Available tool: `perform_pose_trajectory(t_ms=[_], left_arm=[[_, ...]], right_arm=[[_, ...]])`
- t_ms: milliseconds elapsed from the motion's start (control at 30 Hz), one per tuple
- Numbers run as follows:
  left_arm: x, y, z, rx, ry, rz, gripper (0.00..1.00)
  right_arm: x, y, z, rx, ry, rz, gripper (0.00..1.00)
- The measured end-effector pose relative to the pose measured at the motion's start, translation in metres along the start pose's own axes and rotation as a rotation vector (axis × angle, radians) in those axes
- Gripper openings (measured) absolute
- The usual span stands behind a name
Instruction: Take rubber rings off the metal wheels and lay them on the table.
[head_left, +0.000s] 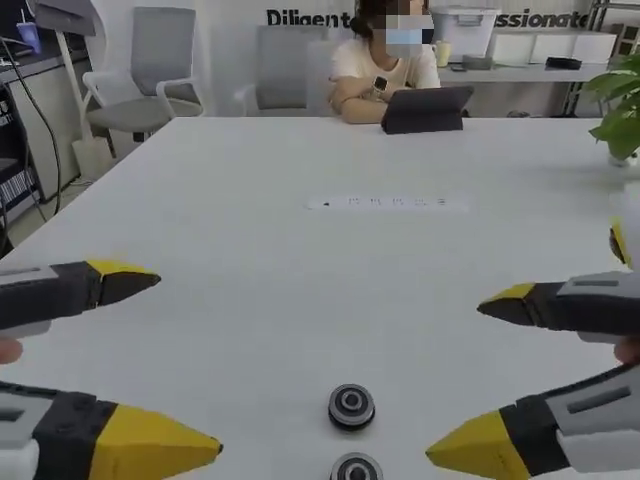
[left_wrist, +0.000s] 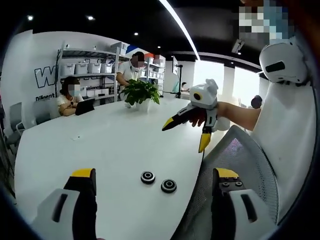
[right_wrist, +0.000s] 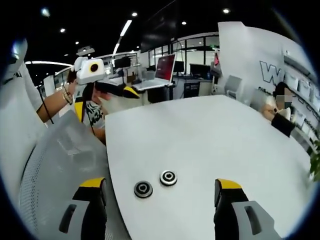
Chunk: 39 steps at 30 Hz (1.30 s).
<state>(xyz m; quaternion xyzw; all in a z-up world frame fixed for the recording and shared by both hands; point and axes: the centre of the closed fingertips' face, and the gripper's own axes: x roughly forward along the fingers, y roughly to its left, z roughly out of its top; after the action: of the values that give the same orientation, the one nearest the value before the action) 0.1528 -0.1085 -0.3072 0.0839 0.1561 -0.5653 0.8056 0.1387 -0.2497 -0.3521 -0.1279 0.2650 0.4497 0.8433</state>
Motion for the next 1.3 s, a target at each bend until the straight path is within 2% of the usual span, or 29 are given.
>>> perform_pose_trajectory(t_ms=[100,167,267,300,367,567,700,800,933,1000,1067,1200,1300], left_arm=[[0.007,0.003,0.006,0.016,-0.011,-0.013,0.92],[0.011,0.003,0.008,0.025,-0.018,-0.016,0.89],[0.020,-0.002,0.015,0.033,-0.069,-0.046,0.82],[0.024,-0.003,0.019,0.033,-0.095,-0.049,0.81],[0.031,-0.003,0.021,0.034,-0.112,-0.046,0.78],[0.050,-0.008,0.029,0.102,-0.116,-0.063,0.72],[0.062,-0.016,0.033,0.145,-0.118,-0.100,0.66],[0.073,-0.020,0.028,0.181,-0.097,-0.122,0.64],[0.083,-0.022,0.022,0.201,-0.085,-0.141,0.56],[0.088,-0.023,0.019,0.214,-0.081,-0.149,0.52],[0.092,-0.024,0.015,0.225,-0.076,-0.154,0.48],[0.103,-0.025,-0.001,0.233,-0.033,-0.167,0.44],[0.111,-0.030,-0.016,0.239,-0.004,-0.183,0.41]], right_arm=[[0.003,0.000,0.008,-0.014,-0.016,0.008,0.86],[0.006,0.000,0.011,-0.058,-0.010,0.007,0.83],[0.009,0.008,0.022,-0.092,-0.038,0.050,0.84],[0.010,0.009,0.024,-0.096,-0.047,0.059,0.83],[0.013,0.012,0.029,-0.110,-0.065,0.080,0.79],[0.031,0.010,0.029,-0.118,-0.070,0.104,0.69],[0.041,0.013,0.030,-0.096,-0.118,0.137,0.62],[0.047,0.019,0.029,-0.062,-0.177,0.178,0.56],[0.051,0.020,0.018,-0.047,-0.173,0.200,0.49],[0.052,0.021,0.011,-0.052,-0.164,0.210,0.46],[0.056,0.019,-0.003,-0.043,-0.137,0.219,0.43],[0.061,0.019,-0.020,-0.012,-0.096,0.236,0.39],[0.065,0.023,-0.034,-0.021,-0.051,0.249,0.37]])
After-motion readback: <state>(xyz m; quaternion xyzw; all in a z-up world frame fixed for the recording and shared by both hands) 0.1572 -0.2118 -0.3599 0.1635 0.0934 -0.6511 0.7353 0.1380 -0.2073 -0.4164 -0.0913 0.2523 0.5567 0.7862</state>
